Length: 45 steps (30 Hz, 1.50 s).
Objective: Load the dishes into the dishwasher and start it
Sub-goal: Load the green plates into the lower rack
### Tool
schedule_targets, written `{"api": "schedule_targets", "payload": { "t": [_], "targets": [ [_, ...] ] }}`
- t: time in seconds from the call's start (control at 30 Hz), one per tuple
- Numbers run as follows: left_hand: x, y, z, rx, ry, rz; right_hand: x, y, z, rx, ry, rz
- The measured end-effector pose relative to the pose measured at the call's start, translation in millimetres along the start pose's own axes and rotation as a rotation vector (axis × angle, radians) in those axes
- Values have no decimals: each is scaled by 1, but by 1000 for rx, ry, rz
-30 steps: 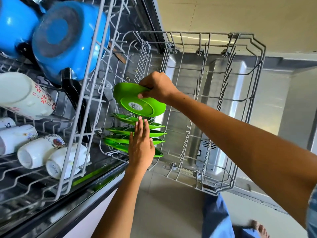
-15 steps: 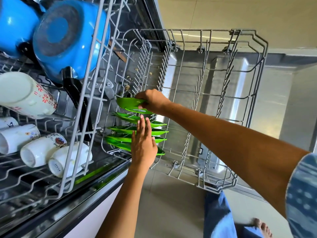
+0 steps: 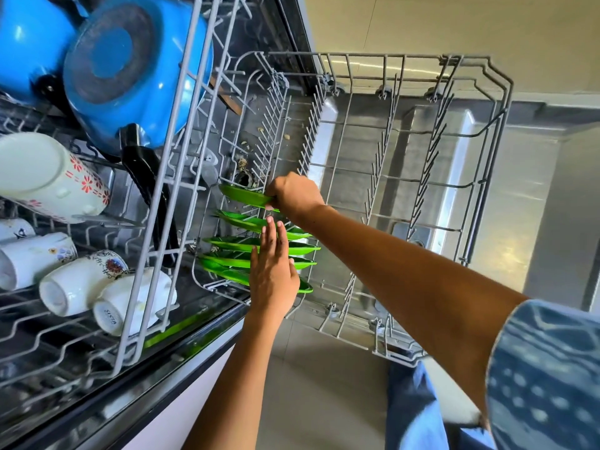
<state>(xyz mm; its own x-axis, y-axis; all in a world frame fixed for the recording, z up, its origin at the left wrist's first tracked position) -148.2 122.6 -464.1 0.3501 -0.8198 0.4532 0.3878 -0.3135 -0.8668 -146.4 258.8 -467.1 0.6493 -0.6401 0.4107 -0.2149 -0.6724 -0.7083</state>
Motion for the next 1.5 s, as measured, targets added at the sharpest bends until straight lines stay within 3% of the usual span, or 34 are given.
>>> {"api": "schedule_targets", "payload": {
  "t": [0.17, 0.33, 0.57, 0.8, 1.0, 1.17, 1.33, 1.5],
  "targets": [
    [2, 0, -1, 3, 11, -12, 15, 12, 52, 93, 97, -98],
    [0, 0, -2, 13, -2, 0, 31, 19, 60, 164, 30, -87],
    [1, -12, 5, -48, 35, 13, 81, -3, 66, 42, 38, 122],
    [74, -68, 50, 98, 168, 230, 176, -47, 29, -51, -60, 353],
    [243, -166, 75, 137, 251, 416, 305, -110, -80, -70, -304, 547],
    [429, -301, 72, 105, 219, 613, 449, -198, -230, -154, -482, 733],
    [602, -380, -5, 67, -148, 859, 556, -225, -399, -199, -848, 704],
    [746, -384, -101, 135, -565, 1089, 616, -151, -544, -87, -1201, 462]
  ]
}}
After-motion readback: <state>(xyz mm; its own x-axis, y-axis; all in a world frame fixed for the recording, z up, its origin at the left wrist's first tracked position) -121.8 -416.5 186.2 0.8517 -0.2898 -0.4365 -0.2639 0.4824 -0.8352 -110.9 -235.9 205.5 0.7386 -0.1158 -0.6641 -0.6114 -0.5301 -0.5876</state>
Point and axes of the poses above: each hand's wrist, its own x-axis away from the middle knuckle, its own y-axis out of the palm, z = x × y, the point moved 10 cm from there along -x, towards the middle knuckle, and after that the axes turned 6 degrees about x, right-handed, at the moved point
